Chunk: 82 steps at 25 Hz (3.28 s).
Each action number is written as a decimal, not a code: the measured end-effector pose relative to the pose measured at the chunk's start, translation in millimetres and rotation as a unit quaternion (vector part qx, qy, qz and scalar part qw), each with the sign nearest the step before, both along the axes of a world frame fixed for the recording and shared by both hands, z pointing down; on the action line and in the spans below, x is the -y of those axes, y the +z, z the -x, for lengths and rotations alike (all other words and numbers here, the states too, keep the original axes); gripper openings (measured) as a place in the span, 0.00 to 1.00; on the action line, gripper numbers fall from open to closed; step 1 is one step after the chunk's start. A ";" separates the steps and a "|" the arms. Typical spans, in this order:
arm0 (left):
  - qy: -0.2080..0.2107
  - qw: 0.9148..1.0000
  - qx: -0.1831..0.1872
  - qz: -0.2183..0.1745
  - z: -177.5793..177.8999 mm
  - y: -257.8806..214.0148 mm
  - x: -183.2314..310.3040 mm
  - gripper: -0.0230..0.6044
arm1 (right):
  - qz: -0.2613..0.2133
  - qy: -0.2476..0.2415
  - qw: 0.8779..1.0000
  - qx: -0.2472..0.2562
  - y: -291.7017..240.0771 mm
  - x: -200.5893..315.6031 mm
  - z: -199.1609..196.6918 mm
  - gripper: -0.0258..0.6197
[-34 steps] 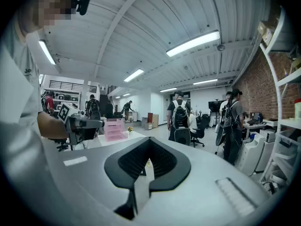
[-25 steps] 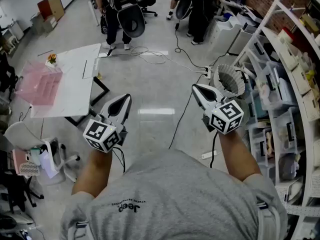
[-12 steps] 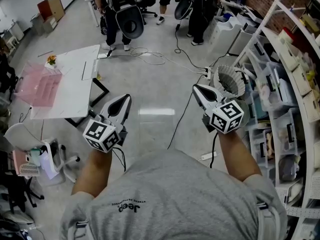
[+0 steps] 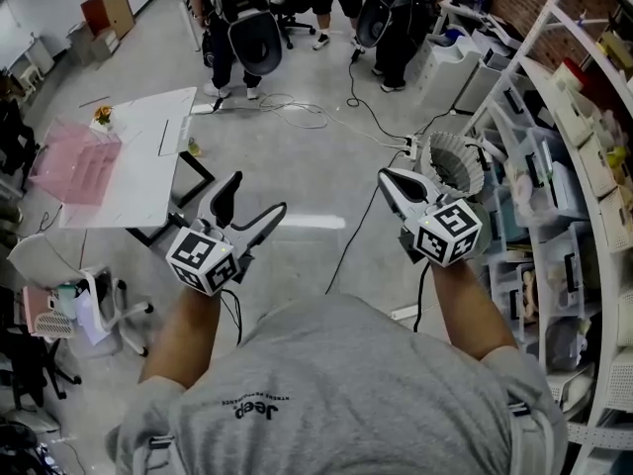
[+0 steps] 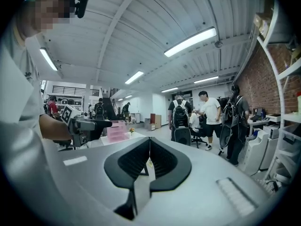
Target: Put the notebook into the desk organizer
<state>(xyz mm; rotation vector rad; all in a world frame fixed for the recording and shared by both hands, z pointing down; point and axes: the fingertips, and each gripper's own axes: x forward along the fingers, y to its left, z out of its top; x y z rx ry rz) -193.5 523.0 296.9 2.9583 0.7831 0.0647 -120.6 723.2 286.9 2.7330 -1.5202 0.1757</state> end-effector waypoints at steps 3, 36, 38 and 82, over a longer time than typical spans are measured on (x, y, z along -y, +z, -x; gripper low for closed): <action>-0.007 1.000 0.000 0.000 0.1 1.3 -22.8 0.79 | 0.002 -0.012 1.000 -0.001 0.9 -17.3 -2.2 0.05; 0.087 0.996 0.026 0.006 -292.1 26.3 167.8 0.79 | -0.006 0.069 0.997 0.017 15.4 172.3 -266.9 0.05; 0.092 0.995 0.028 0.005 -319.4 26.2 192.2 0.79 | -0.006 0.075 0.997 0.021 16.8 195.3 -292.9 0.05; -0.390 0.875 0.271 -0.092 -436.5 266.2 475.5 0.79 | 0.066 -0.381 0.921 0.044 137.3 577.1 -549.7 0.05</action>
